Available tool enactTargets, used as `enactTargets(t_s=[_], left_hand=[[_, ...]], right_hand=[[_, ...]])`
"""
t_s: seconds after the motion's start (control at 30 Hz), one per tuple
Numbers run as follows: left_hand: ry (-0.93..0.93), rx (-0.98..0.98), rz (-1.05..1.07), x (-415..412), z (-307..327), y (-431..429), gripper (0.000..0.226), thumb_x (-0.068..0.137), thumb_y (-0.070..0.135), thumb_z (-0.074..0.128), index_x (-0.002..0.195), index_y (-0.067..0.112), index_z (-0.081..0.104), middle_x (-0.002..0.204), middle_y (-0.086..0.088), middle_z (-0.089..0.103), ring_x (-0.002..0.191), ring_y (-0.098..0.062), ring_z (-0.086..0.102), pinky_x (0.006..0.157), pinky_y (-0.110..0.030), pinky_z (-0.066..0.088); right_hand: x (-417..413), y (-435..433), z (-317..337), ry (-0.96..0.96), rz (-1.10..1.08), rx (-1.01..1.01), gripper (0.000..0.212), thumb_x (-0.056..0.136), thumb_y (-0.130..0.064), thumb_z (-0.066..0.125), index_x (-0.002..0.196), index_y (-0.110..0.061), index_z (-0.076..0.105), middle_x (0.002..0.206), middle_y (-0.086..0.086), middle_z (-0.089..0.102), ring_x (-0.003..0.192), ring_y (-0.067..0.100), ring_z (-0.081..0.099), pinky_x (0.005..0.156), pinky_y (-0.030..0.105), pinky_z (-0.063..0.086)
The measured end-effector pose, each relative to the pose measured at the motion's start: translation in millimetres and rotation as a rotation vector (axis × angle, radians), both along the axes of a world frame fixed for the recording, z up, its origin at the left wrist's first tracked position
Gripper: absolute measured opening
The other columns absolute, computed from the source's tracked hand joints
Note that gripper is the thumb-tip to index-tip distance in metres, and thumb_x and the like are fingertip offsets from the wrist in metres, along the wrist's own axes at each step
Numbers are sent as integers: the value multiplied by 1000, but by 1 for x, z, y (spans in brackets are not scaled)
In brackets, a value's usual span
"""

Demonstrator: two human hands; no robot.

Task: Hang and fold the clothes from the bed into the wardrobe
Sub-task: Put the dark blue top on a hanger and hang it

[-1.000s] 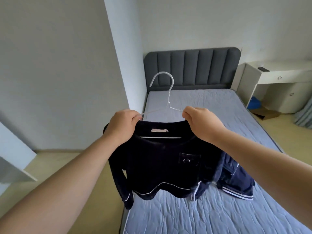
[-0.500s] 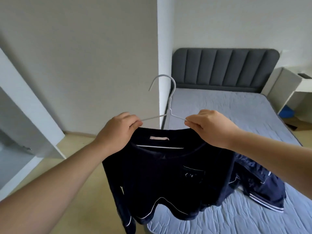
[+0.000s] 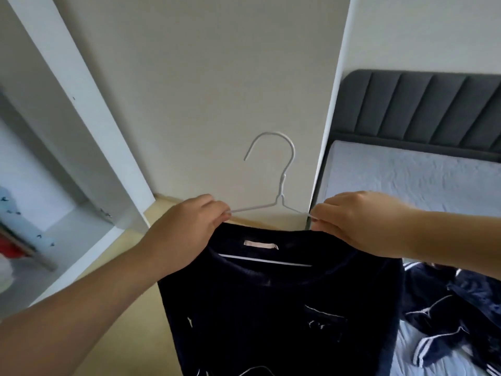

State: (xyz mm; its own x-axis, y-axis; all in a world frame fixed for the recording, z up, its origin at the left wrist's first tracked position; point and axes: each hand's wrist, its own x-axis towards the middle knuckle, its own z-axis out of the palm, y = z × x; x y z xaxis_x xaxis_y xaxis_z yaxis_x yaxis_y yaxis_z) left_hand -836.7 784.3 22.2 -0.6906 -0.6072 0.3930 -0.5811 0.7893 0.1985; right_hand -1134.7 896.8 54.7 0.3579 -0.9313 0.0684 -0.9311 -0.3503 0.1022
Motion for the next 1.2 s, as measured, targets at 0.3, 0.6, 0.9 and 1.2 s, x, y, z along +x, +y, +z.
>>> enactTargets(t_s=[0.3, 0.6, 0.9, 1.2], left_hand=[[-51, -60, 218, 81, -14, -131, 33, 104, 33, 43, 98, 16, 71, 85, 9, 60, 71, -10, 53, 62, -23, 47], [94, 46, 596, 165, -23, -233, 30, 103, 20, 49, 128, 21, 65, 120, 8, 66, 112, -11, 57, 98, -25, 41], [516, 110, 845, 271, -33, -370, 30, 102, 39, 48, 87, 30, 72, 77, 18, 69, 70, 6, 62, 61, -7, 40], [476, 247, 936, 417, -37, -553, 31, 104, 34, 43, 80, 35, 62, 80, 17, 65, 77, 2, 60, 67, -8, 38]], right_hand=[[68, -173, -16, -186, 249, -71, 42, 101, -47, 30, 103, -22, 63, 83, -6, 59, 72, 20, 59, 65, 35, 51], [199, -340, -41, -508, 342, -76, 36, 101, -40, 38, 86, -16, 61, 71, -6, 55, 59, 22, 53, 54, 39, 48], [384, -493, -63, -330, 325, -25, 28, 104, -36, 38, 78, -26, 36, 67, -10, 38, 52, 6, 38, 46, 23, 23], [541, -654, -76, -516, 248, 159, 40, 101, -55, 30, 112, -27, 57, 98, -9, 55, 86, 10, 58, 77, 26, 52]])
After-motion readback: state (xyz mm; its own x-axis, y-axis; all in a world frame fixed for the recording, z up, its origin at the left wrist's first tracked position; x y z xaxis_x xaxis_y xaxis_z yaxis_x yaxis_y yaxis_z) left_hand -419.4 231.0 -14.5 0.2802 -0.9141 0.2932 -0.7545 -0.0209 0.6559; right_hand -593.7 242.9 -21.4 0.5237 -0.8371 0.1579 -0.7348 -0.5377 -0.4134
